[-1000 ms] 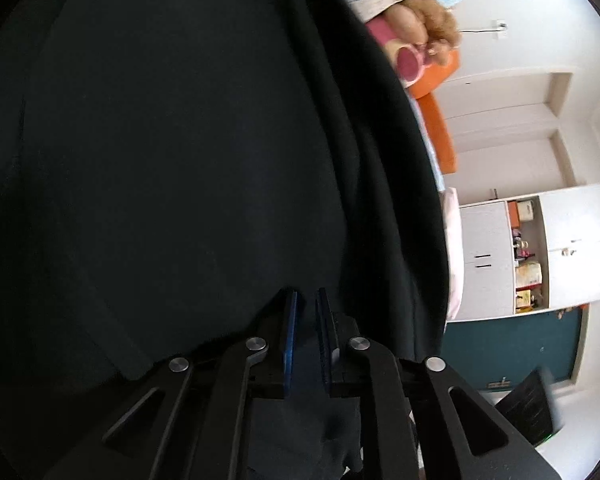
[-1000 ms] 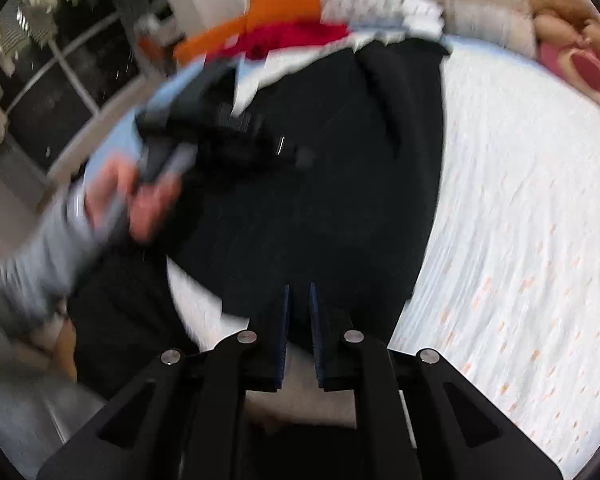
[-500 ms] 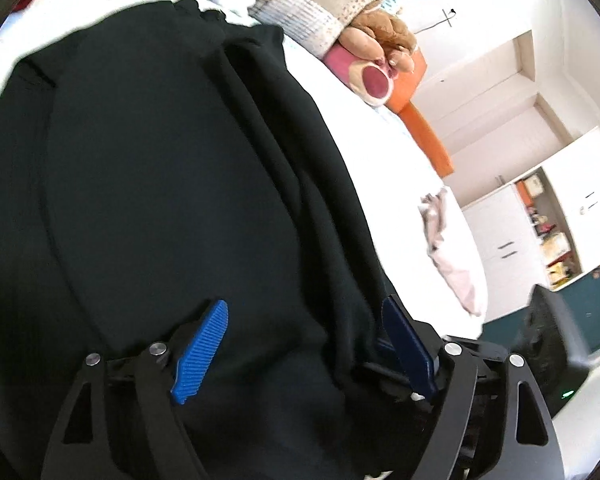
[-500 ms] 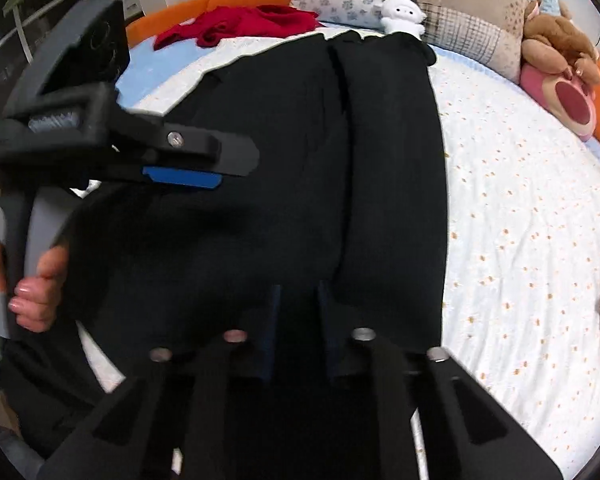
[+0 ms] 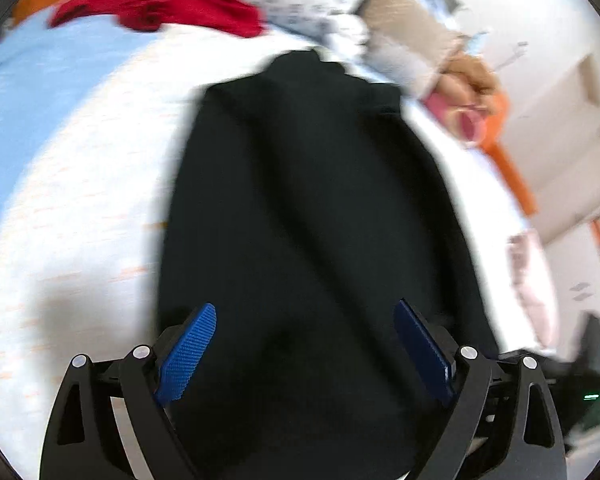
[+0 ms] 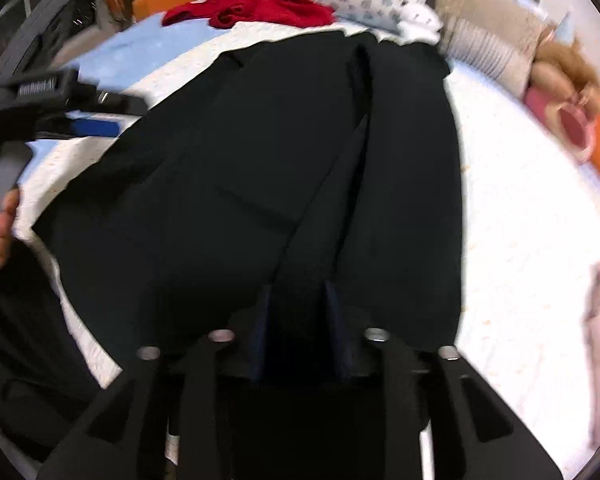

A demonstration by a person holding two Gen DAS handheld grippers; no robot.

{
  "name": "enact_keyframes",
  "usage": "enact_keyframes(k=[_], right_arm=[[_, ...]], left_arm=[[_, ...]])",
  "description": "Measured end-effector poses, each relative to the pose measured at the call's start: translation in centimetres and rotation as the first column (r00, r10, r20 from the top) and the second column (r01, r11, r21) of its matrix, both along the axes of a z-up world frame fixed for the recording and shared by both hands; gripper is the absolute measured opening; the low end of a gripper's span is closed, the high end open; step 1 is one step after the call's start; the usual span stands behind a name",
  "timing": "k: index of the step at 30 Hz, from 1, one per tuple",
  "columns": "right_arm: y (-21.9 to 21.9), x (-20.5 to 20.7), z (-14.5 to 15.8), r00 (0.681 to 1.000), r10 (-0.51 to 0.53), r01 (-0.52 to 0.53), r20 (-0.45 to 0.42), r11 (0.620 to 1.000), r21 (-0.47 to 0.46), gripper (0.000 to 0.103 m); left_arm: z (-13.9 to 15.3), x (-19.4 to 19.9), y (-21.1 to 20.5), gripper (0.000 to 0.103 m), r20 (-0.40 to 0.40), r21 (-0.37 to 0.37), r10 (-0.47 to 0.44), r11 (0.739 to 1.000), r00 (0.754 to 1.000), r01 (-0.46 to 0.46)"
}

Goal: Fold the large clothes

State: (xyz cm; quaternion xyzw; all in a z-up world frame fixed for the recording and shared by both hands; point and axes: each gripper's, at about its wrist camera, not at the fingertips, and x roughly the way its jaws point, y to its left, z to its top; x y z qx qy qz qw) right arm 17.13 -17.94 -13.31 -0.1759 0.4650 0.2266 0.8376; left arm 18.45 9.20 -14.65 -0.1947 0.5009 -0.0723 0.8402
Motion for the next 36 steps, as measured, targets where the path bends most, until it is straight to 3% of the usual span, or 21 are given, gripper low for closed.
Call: enact_keyframes(k=[2,3,4,7,10,17,22,25,30,34,36], right_arm=[[1.8,-1.7,1.7,0.997,0.032,-0.035,0.07,0.999,0.032,0.078],[3.0,-2.3,2.0,0.994,0.044,-0.046,0.096,0.999,0.023,0.078],[4.2,-3.0,2.2,0.992,0.063,-0.065,0.112,0.998,0.01,0.078],[9.0,-4.7,1.6,0.983,0.173,-0.178,0.066,0.98,0.085,0.076],[14.1,-6.0,0.3,0.962,0.273,-0.274,0.021,0.956,0.103,0.066],[22.2,-8.0,-1.7,0.92,0.393,-0.393,0.012,0.919,0.021,0.062],[22.6,-6.9,-3.8,0.917,0.391,-0.39,-0.084,0.921,0.028,0.029],[21.1,-4.5,-3.4,0.911,0.382,-0.363,-0.154,0.921,0.14,0.013],[17.8,-1.9,-1.3,0.883,0.397,-0.289,-0.251,0.881,0.374,0.008],[15.6,-0.3,-0.1,0.858,0.424,-0.246,-0.29,0.835,0.491,0.007],[14.8,0.3,0.0,0.842,0.442,-0.233,-0.308,0.814,0.532,0.007]], left_arm=[[0.4,-1.9,3.0,0.092,0.012,0.024,0.038,0.999,0.999,-0.038],[0.6,-2.2,4.0,0.093,0.018,0.013,0.066,0.998,0.998,-0.066],[0.7,-1.9,4.3,0.093,0.017,0.0,0.096,0.995,0.995,-0.096],[0.5,-3.0,7.7,0.093,0.0,-0.035,0.177,0.984,0.984,-0.176],[0.1,-3.8,10.2,0.093,0.001,-0.053,0.222,0.974,0.975,-0.221],[-0.6,-5.7,12.7,0.093,-0.007,-0.084,0.281,0.956,0.96,-0.281],[-1.0,-5.0,12.1,0.093,-0.024,-0.106,0.265,0.958,0.964,-0.266],[-1.2,-3.7,10.8,0.093,-0.035,-0.111,0.224,0.968,0.974,-0.227],[-0.4,0.6,8.7,0.093,-0.035,-0.107,0.14,0.984,0.99,-0.143],[0.3,6.3,8.2,0.093,-0.041,-0.077,0.083,0.993,0.996,-0.086],[-0.2,10.0,8.3,0.093,-0.053,-0.117,0.054,0.991,0.997,-0.06]])
